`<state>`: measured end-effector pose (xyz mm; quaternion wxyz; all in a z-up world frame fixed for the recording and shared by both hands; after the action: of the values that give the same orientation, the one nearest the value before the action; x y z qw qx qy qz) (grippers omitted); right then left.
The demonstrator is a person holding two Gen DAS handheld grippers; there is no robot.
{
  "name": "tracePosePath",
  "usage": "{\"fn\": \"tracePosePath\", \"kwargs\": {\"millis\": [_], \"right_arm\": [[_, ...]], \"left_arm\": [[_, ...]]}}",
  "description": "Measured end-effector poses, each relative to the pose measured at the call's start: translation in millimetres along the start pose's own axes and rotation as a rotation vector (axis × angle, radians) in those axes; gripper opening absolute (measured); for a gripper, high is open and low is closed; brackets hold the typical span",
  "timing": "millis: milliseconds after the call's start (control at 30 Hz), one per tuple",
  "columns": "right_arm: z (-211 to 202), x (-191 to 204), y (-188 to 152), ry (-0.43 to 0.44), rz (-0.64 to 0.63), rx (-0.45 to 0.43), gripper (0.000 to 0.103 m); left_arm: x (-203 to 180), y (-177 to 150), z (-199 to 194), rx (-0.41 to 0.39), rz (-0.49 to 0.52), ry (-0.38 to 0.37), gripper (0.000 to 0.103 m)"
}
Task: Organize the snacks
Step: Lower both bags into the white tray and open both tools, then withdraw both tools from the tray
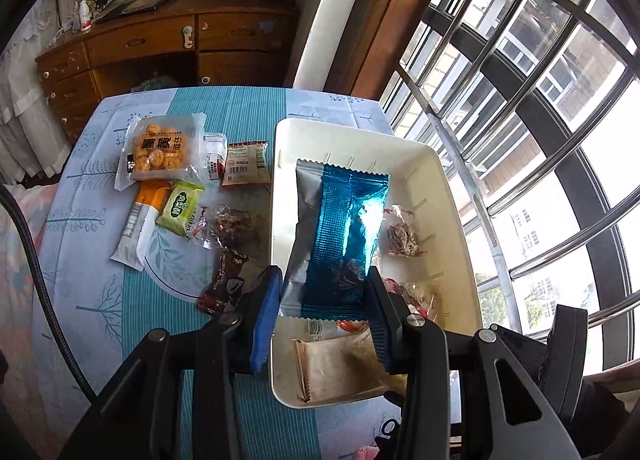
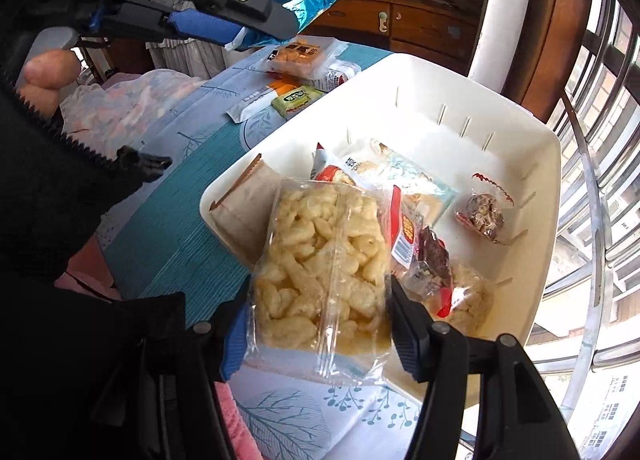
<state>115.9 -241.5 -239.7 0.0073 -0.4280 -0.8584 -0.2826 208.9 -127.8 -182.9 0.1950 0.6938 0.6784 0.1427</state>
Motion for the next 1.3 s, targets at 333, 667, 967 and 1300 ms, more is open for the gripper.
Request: {"fn": "tracePosePath", "kwargs": {"millis": [333, 667, 967, 1300], "right_arm": [[5.2, -23.9, -1.1, -0.048, 0.057, -0.020, 0.061], [4.7, -50.5, -6.9, -0.168, 0.196, -0.007, 0.064], [-14.4, -55.2, -0.2, -0.177, 0.323, -0.099, 0.072], [-25.2, -42.4, 24.8, -0.176, 0.385, -0.157, 0.072]], "left_arm": [[-18.5, -6.8, 15.3, 0.060, 0.060, -0.010, 0.041], [-18.6, -12.4, 18.9, 0.082, 0.048, -0.038, 0.053], [3.3, -15.9, 11.4, 0.077, 0.021, -0.001, 0.055], [47.2, -14.8, -5.6, 0.059, -0.015, 0.053, 0.056]]}}
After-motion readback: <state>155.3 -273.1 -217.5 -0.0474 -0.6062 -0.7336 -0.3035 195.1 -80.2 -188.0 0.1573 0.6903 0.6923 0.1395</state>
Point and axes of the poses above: each gripper's, at about its wrist camera, not at the fingertips, and z roughly the way its jaws point, x to its left, y to its top, the point moved 5 cm from there along z, roughly the way its jaws point, and after that the axes turned 12 degrees about y, right-handed, at the moved point
